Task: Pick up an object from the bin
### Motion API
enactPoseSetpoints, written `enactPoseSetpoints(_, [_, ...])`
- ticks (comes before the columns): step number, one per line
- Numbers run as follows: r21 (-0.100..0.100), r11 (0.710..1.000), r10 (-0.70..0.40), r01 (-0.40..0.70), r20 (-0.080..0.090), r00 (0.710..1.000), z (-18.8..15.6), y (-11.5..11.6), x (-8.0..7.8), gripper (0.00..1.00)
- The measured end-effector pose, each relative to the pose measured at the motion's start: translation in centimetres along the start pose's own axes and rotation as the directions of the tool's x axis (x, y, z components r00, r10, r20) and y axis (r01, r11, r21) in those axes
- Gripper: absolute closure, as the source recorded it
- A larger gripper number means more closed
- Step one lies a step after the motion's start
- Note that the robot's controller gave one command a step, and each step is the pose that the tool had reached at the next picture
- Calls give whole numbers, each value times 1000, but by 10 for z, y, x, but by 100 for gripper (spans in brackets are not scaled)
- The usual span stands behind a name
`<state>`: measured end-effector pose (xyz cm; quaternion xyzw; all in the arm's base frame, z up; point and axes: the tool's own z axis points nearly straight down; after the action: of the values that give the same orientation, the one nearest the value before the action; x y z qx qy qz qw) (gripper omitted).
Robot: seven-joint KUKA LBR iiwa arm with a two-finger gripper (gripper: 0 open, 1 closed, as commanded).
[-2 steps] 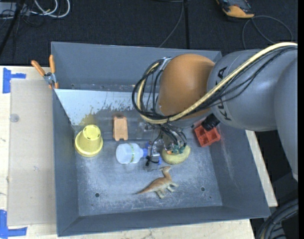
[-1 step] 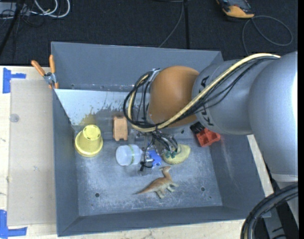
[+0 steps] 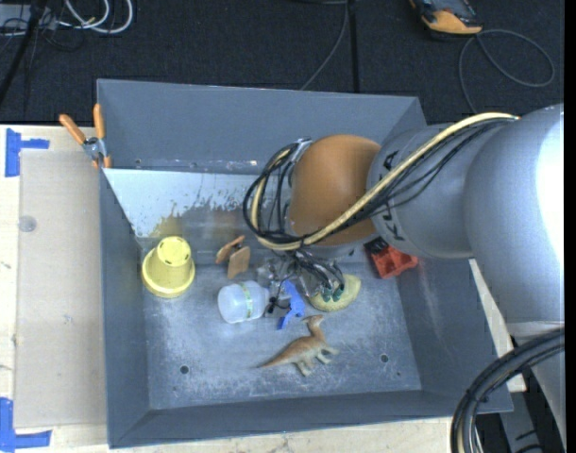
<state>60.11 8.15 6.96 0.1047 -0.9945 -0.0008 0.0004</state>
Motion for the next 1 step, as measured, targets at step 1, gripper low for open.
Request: enactPoseSetpoints(1, [0,1000,1,-1,0,1000,0,0,0,100])
